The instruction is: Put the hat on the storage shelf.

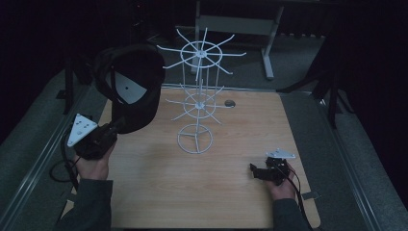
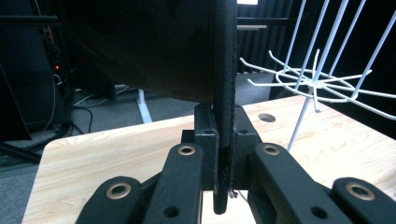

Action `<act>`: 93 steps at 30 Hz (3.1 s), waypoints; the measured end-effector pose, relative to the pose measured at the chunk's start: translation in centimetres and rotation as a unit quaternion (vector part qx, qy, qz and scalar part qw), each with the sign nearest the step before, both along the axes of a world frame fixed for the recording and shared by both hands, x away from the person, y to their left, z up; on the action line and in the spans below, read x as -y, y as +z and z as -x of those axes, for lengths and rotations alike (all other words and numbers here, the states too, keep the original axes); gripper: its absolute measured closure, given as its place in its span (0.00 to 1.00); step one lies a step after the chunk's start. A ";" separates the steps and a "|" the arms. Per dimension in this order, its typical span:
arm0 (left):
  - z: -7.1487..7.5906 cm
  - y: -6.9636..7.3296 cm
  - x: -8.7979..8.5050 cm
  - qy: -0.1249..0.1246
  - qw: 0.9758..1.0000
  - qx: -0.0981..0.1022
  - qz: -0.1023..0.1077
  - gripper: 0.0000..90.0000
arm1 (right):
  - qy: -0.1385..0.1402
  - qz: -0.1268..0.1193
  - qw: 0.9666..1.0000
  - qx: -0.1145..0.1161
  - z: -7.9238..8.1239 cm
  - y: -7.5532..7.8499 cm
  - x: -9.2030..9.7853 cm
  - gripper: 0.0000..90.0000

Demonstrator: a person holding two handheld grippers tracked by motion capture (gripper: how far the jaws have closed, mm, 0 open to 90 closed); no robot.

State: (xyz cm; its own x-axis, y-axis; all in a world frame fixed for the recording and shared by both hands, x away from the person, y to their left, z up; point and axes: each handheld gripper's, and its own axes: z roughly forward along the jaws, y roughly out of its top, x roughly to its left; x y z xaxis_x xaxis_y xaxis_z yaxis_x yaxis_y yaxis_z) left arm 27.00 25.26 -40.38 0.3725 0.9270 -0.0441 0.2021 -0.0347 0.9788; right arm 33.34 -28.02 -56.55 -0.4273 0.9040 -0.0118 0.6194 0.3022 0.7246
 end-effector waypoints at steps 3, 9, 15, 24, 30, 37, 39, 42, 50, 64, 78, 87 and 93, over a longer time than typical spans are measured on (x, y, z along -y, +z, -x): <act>0.1 0.0 0.1 -0.001 1.000 0.001 0.000 0.96 | 0.000 0.000 1.000 0.000 0.0 0.0 0.0 0.16; 0.1 0.1 0.3 -0.002 1.000 0.003 -0.001 0.96 | 0.000 0.000 1.000 0.000 0.0 0.0 0.0 0.16; 0.1 0.3 0.4 0.000 1.000 0.008 0.001 0.96 | 0.000 0.000 1.000 0.000 0.0 0.0 0.0 0.16; 0.1 0.6 0.6 0.002 1.000 0.010 0.003 0.96 | 0.000 0.000 1.000 0.000 0.0 0.0 0.0 0.16; 0.1 0.8 0.9 0.002 1.000 0.013 -0.001 0.96 | 0.000 0.000 1.000 0.000 0.0 0.0 0.0 0.16; 0.3 1.0 1.3 0.001 1.000 0.017 -0.004 0.96 | 0.000 -0.001 1.000 0.000 0.0 0.0 0.0 0.16; 0.3 1.1 1.3 0.001 1.000 0.019 -0.007 0.96 | 0.000 -0.001 1.000 0.000 0.0 0.0 0.0 0.16; 0.4 1.2 1.4 0.003 1.000 0.023 -0.008 0.96 | 0.000 0.000 1.000 0.000 0.0 0.0 0.0 0.16; 0.6 1.4 1.6 0.003 1.000 0.027 -0.015 0.96 | 0.000 -0.001 1.000 0.000 0.0 0.0 0.0 0.16; 0.9 1.6 2.2 0.002 0.999 0.038 -0.028 0.96 | -0.001 -0.001 1.000 0.000 0.0 0.0 0.0 0.16; 1.0 1.3 3.3 0.004 0.997 0.051 -0.061 0.96 | 0.000 -0.001 1.000 0.000 0.0 0.0 0.0 0.16; 0.9 1.1 3.7 0.007 0.996 0.054 -0.077 0.96 | 0.000 0.000 1.000 0.001 0.0 0.0 0.0 0.16; 0.7 0.7 4.5 -0.001 0.994 0.054 -0.097 0.95 | -0.001 -0.001 1.000 0.000 0.0 0.0 0.0 0.16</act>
State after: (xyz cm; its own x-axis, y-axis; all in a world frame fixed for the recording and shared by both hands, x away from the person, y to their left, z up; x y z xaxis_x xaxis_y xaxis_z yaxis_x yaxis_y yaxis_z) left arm 26.25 20.72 -39.73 0.3671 0.9134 0.1759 0.0961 -0.2254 0.9695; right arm 33.34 -28.00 -56.55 -0.4260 0.9047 -0.0111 0.6192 0.3004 0.7255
